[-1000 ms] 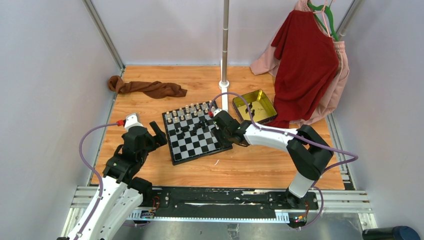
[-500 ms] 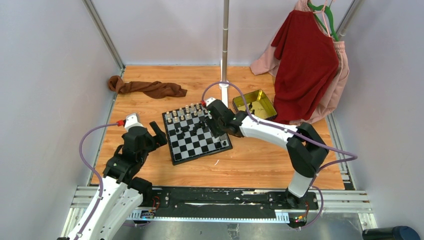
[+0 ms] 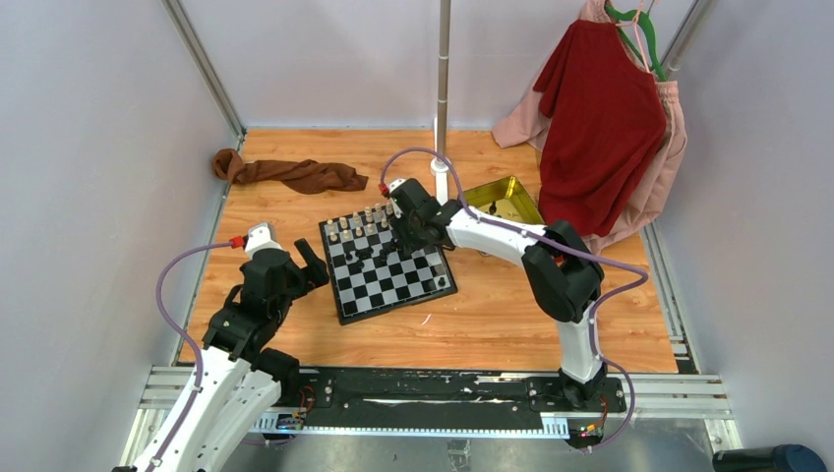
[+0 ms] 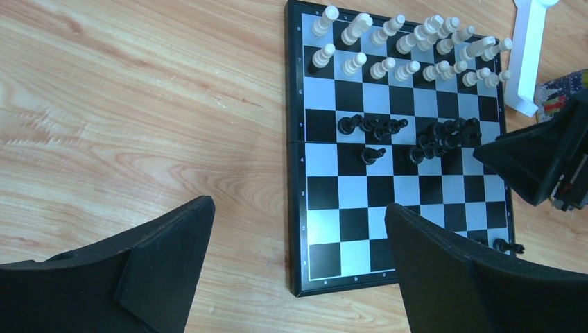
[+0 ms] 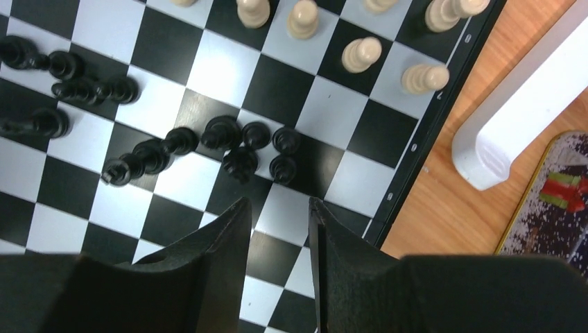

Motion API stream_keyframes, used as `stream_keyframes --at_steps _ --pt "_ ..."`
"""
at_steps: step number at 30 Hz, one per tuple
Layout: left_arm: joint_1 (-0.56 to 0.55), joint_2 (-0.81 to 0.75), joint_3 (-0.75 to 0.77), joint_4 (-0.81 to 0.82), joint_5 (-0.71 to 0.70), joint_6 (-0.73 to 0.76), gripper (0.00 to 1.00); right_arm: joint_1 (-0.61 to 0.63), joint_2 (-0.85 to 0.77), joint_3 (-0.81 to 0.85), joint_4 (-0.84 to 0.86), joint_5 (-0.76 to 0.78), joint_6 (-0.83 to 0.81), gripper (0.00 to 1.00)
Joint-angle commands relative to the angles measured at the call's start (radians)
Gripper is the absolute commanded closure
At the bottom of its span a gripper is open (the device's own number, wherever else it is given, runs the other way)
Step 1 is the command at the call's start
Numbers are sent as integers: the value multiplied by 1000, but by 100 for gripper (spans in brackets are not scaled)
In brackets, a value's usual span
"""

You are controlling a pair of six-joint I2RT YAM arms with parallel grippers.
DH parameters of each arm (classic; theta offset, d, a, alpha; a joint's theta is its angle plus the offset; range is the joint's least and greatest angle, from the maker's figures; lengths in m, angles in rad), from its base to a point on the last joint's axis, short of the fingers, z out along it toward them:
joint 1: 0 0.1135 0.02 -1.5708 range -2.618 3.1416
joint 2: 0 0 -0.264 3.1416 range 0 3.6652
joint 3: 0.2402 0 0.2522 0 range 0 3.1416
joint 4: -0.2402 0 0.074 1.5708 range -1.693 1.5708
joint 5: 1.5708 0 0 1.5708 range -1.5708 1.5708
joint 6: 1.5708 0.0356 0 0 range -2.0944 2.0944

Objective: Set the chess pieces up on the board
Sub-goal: Pick up the chess piece from the chessboard.

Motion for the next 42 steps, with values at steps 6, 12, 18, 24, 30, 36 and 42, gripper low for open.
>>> stream_keyframes --at_steps 6,12,18,24,30,36,42 --pt "-8 5 -6 12 10 4 0 -40 67 77 -21 -43 -21 61" --pt "-8 16 -6 15 13 8 0 -51 94 97 -21 -61 -25 64" --pt "-8 21 -8 17 11 8 0 -53 119 123 -28 -96 -29 67" --pt "-8 25 -14 22 11 8 0 -61 129 124 -30 -106 -31 77" --pt "-8 29 -14 23 11 8 0 -64 116 111 -29 -99 -29 98" --pt "-8 31 -14 23 13 10 0 -64 74 85 -28 -85 -34 100" --pt "-8 31 -13 23 11 10 0 -64 -11 18 -26 -61 -37 100"
